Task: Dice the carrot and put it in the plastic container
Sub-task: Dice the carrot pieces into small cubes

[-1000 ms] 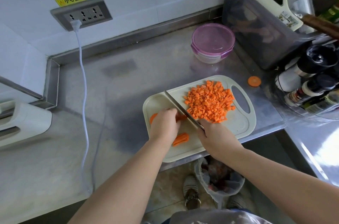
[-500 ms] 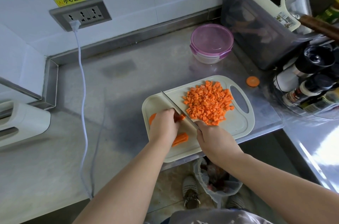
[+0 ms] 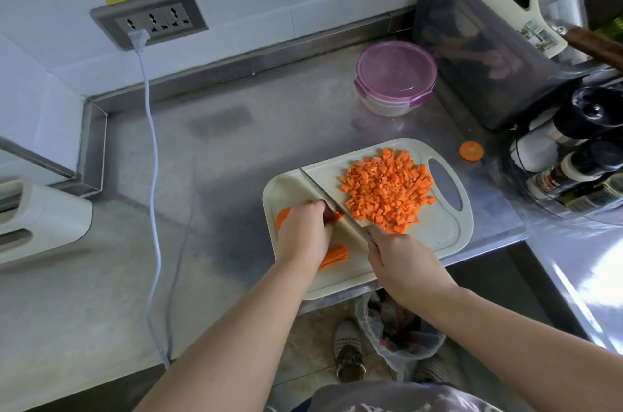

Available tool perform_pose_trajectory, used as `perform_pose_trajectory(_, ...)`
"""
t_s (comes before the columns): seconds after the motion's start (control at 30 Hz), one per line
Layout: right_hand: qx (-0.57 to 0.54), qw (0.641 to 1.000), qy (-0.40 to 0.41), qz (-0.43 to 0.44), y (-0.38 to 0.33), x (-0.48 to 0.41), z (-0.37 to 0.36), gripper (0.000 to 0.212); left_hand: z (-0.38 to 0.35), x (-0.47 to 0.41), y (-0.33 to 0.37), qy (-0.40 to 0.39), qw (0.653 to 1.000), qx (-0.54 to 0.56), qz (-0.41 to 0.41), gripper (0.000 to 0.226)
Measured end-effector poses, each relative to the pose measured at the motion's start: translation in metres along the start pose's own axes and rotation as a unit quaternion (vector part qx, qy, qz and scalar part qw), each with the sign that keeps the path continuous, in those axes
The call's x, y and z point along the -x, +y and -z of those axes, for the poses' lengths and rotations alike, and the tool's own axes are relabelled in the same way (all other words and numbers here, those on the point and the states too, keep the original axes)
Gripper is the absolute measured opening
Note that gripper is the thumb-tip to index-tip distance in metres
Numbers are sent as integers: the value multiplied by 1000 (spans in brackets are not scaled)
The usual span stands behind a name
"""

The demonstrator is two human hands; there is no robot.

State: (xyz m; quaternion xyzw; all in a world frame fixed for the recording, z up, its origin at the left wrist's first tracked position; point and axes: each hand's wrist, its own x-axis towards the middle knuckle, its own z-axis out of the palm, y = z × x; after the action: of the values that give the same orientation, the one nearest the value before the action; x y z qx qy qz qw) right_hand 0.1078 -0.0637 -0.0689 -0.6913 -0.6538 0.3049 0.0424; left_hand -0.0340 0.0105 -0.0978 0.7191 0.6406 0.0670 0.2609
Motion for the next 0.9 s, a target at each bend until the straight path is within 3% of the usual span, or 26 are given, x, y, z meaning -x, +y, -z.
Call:
perform_pose_trajectory(0.2, 6, 1000, -4, 2, -3, 0, -1, 24, 2, -1, 2, 0, 1000, -18, 1, 16)
perform_pose_trajectory(0.5, 75, 993, -75, -52, -9, -10, -6, 29, -1, -2, -1, -2, 1000, -19, -6, 13)
perform_pose_trajectory(0.7, -30, 998, -24, -49, -4, -14, 3, 23, -3, -2, -2, -4, 999, 32, -4, 12)
perform_pose_trajectory(0.9, -8, 1000, 0, -12, 0, -6, 8, 23, -4, -2, -4, 7, 998, 57, 8, 19)
